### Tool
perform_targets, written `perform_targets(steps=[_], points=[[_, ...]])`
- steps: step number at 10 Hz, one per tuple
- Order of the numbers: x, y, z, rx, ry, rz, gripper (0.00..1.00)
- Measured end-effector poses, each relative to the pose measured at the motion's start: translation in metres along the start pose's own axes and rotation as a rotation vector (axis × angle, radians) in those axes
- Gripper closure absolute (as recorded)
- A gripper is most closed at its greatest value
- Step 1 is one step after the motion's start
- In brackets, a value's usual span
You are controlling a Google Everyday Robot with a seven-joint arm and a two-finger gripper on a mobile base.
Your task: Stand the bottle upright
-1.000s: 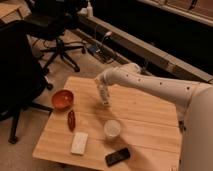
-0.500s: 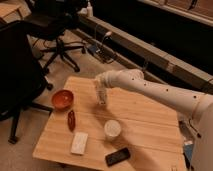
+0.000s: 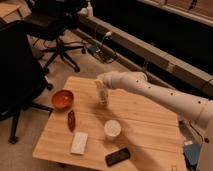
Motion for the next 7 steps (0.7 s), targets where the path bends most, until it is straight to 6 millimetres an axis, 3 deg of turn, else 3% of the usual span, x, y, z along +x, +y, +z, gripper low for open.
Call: perform_targets(steps=[4,7], points=[[-0.0042,-0.001,-0.0043,0.016,-0.078,-0.015,0.21],[0.0051,-0.001,-0.0062,0.019,-0.075,-0.027,0.2]])
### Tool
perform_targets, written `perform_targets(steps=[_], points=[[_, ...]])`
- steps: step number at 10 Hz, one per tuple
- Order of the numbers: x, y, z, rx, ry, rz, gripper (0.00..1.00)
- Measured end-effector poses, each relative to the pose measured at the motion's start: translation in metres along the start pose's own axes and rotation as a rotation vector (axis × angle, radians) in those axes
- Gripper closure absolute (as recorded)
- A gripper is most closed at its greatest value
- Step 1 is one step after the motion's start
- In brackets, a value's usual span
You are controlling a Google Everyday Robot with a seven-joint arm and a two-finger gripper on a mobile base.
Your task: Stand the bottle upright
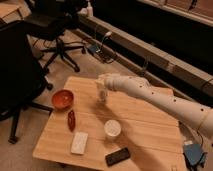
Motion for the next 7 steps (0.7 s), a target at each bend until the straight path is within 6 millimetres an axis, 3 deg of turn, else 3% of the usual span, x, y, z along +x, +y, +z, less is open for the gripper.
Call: perform_targets(steps=[7], points=[[0.0076,0.0026,-0.0046,-0.017,0.03,-0.015,0.2]])
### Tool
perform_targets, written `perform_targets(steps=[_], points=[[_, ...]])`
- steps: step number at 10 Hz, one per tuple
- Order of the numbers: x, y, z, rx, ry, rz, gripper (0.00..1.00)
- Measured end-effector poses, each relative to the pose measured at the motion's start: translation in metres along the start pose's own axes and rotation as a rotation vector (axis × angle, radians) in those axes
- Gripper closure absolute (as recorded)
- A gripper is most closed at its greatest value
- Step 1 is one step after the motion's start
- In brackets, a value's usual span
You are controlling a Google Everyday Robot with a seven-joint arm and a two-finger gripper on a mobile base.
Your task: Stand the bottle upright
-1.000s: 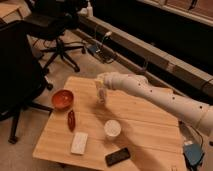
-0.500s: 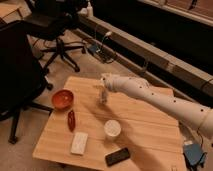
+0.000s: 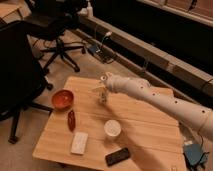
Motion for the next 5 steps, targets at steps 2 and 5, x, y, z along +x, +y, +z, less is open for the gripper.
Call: perform_targets(steps=[2,5], points=[[0.012,-0.009,-0.007,0.011,0.072,-0.039,0.2],[0.034,-0.057,-0.04,0.113,0.28,-0.146,0.2]])
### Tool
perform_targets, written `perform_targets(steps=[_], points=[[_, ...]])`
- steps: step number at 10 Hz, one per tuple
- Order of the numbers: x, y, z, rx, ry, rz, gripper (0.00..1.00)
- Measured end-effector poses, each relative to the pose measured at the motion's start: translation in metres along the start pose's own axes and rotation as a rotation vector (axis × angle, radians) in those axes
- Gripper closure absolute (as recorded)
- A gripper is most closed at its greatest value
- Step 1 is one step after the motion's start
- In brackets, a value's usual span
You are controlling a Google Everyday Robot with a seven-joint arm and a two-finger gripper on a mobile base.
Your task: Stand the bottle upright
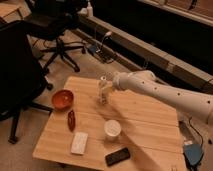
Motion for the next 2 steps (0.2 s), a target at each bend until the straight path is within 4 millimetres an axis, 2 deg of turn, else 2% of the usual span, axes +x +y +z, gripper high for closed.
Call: perform_targets(steps=[1,2], points=[[0.012,-0.021,-0.012,0.046,0.067,-0.021,0.2],[0.026,-0.054,-0.036,0.12,0.165,-0.046,0.2]])
